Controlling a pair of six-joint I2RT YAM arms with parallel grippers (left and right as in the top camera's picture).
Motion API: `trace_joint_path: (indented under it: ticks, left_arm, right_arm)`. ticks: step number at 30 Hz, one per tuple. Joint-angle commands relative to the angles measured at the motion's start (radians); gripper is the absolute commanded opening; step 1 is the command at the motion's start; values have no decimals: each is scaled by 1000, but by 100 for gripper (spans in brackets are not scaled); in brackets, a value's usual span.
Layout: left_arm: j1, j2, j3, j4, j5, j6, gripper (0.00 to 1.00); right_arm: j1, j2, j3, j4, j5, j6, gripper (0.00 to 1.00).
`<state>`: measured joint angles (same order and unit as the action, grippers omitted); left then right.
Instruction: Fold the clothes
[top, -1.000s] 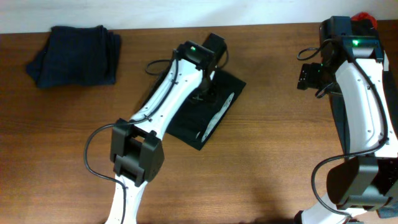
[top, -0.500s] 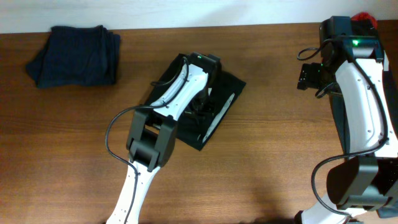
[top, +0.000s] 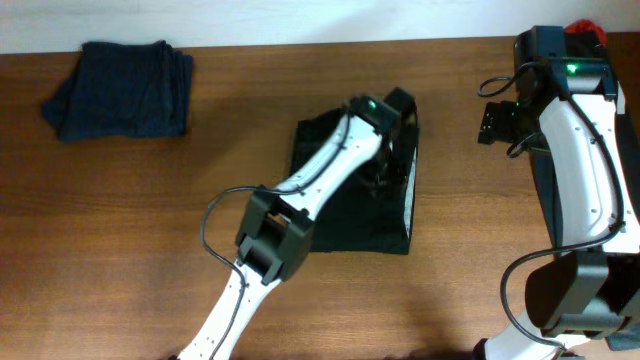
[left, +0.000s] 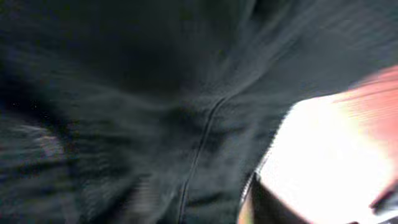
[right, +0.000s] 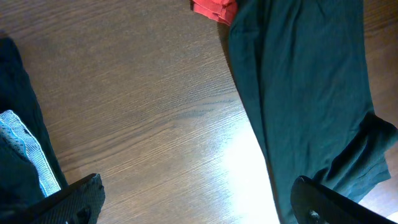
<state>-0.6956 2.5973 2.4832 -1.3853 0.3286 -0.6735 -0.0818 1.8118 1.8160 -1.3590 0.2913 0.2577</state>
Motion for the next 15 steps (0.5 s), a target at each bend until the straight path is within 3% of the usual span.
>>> trace_joint_path:
  ticks: [1, 3, 8, 11, 15]
  left_arm:
    - [104, 2, 169, -59, -11, 66, 85]
    - [203, 2, 179, -113, -10, 140, 85]
    - [441, 2, 179, -226, -10, 481, 87]
    - [507, 23, 163, -291, 128, 669, 87]
    - [488, 80, 99, -263, 139, 679, 87]
  right_arm:
    - [-4, -5, 13, -1, 19, 2, 99]
    - [-4, -5, 13, -1, 19, 2, 99]
    - [-4, -5, 13, -1, 19, 2, 99]
    - [-4, -5, 13, -1, 19, 2, 99]
    - [-4, -5, 13, -1, 19, 2, 99]
